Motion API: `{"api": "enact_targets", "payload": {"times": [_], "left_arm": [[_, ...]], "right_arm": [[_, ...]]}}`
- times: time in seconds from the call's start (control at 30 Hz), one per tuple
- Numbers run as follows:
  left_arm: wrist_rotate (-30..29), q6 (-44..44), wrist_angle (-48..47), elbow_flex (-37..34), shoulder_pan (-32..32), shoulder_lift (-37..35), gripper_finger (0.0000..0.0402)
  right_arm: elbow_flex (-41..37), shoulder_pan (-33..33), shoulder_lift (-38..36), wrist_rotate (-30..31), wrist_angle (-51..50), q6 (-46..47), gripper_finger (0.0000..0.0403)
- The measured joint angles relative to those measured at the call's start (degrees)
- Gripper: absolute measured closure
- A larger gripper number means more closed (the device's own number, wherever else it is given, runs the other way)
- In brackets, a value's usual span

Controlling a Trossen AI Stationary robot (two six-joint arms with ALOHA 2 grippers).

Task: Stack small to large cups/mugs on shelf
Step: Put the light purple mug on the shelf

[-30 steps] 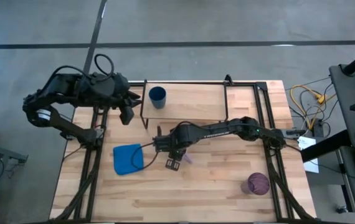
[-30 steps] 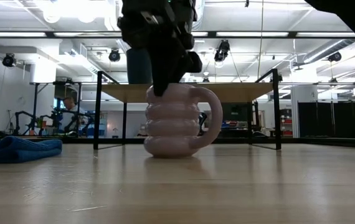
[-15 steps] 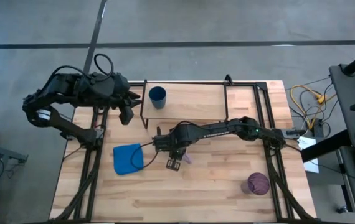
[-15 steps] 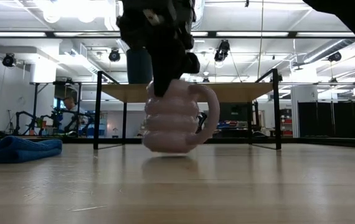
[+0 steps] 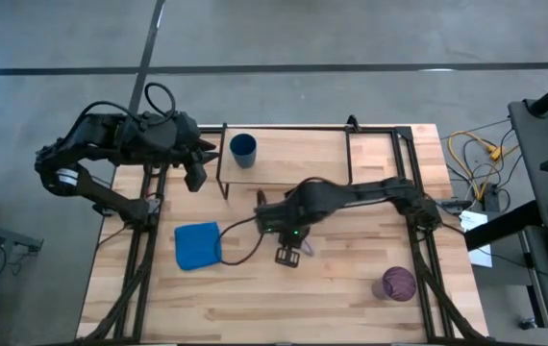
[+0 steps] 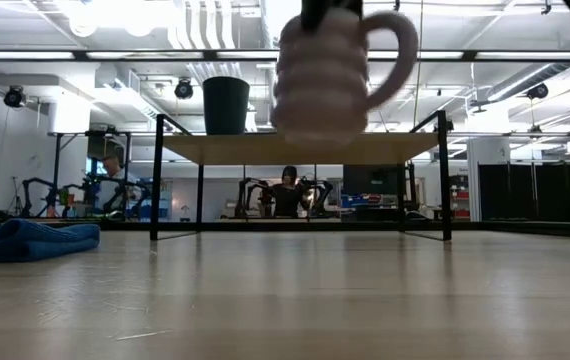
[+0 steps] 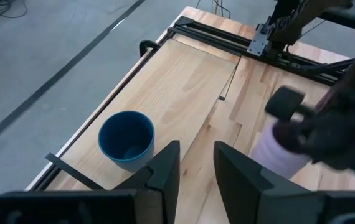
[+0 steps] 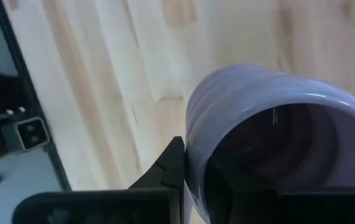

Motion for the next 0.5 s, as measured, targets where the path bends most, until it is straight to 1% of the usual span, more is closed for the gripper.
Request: {"api": "enact_targets", "payload": {"times": [0.2, 0.33, 0.5], "left_arm": [[-0.08, 0.00, 0.02, 0.00, 0.00, 0.13, 0.0318], [-0.09, 0.00, 0.15, -0.02, 0.00, 0.59, 0.0318], [-0.08, 0.00, 0.28, -0.02, 0.00, 1.61, 0.0318]], "right_arm": [[0.00, -0.92, -5.85, 7.51, -0.84, 0.39, 0.0381], [0.00, -3.44, -8.92, 11.21, -1.18, 0.08, 0.0381], [0.00, -8.09, -11.53, 15.70, -0.68, -3.17, 0.0380]]}}
